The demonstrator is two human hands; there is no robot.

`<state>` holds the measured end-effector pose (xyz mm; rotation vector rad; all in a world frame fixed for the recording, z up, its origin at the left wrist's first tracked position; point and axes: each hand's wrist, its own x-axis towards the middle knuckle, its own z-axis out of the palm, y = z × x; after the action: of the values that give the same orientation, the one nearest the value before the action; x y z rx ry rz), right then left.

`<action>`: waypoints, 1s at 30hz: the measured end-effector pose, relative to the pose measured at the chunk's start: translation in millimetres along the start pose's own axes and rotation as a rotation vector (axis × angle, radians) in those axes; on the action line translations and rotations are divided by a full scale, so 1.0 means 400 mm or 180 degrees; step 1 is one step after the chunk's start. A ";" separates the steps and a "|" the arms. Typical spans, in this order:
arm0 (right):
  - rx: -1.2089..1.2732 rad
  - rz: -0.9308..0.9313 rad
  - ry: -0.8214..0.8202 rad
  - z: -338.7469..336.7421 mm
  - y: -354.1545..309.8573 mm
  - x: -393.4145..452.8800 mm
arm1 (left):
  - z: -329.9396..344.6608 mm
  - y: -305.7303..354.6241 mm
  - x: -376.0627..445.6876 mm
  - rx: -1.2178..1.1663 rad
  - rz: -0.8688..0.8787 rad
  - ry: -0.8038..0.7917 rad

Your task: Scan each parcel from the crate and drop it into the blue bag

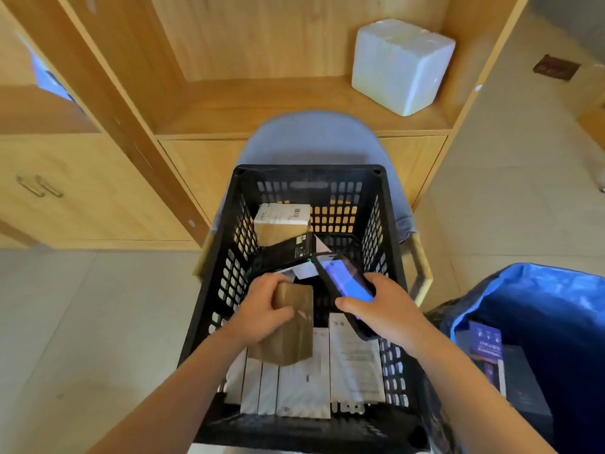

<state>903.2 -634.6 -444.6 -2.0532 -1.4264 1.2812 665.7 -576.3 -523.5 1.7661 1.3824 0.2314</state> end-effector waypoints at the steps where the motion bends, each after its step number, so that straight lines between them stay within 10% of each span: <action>1: -0.0023 -0.0083 0.0064 0.001 0.004 0.004 | -0.004 -0.009 0.002 -0.0261 0.0096 -0.0041; 10: -0.0630 -0.0847 0.0716 0.077 0.065 -0.012 | -0.036 -0.001 -0.018 -0.0058 0.0333 -0.0550; 30: -0.0607 -0.0664 0.1116 0.143 0.164 -0.263 | 0.035 -0.043 -0.192 0.1671 0.0862 0.0576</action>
<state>884.3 -767.5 -470.0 -2.0523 -1.5885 0.6854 633.6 -649.4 -517.9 2.4240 1.4122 0.1865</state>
